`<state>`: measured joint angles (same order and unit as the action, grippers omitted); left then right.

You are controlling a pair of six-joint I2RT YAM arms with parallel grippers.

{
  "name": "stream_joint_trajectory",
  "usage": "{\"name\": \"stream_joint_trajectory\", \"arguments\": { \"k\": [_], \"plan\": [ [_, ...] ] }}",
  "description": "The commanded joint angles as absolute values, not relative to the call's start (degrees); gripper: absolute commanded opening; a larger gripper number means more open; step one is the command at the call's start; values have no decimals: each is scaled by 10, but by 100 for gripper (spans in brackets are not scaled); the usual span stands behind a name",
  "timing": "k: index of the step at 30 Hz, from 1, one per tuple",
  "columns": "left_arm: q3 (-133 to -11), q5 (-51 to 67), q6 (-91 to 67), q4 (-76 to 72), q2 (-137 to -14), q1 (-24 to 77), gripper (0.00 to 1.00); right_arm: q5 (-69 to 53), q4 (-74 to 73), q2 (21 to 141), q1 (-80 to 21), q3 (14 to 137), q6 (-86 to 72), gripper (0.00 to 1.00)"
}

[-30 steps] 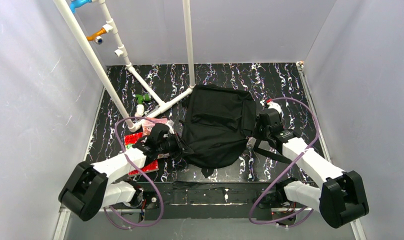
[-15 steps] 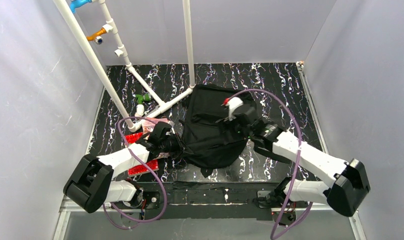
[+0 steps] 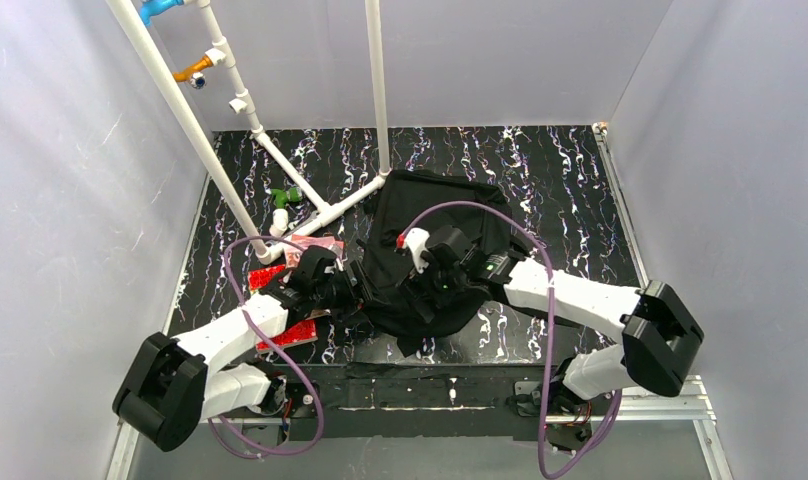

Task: Pack the student bag
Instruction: Unzip the student bag at the center of the board.

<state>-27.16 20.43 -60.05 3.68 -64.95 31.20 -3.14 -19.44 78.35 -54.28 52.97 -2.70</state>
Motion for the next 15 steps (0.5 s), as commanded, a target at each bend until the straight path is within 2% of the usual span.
{"name": "stream_joint_trajectory", "arguments": {
  "k": [1, 2, 5, 7, 8, 9, 10, 12, 14, 15],
  "plan": [
    [-268, 198, -588, 96, -622, 311, 72, -76, -169, 807, -568, 563, -2, 95],
    [-267, 198, -588, 99, -617, 310, 73, -81, -169, 813, -571, 563, -3, 93],
    [-284, 188, -574, 135, -598, 310, 72, -90, -160, 839, -576, 542, -29, 70],
    [-291, 188, -576, 141, -575, 310, 75, -72, -148, 830, -578, 532, -63, 65],
    [-290, 180, -581, 147, -560, 310, 76, -69, -133, 817, -578, 522, -76, 67],
    [-294, 168, -584, 161, -539, 310, 79, -63, -119, 807, -578, 517, -93, 76],
    [-300, 155, -585, 169, -513, 310, 83, -63, -113, 802, -578, 517, -98, 80],
    [-340, 114, -572, 197, -499, 310, 96, -57, -127, 803, -578, 525, -95, 82],
    [-387, 111, -570, 191, -561, 307, 93, -51, -131, 800, -578, 524, -92, 83],
    [-414, 100, -564, 197, -601, 307, 86, -51, -130, 797, -579, 525, -95, 84]
  ]
}}
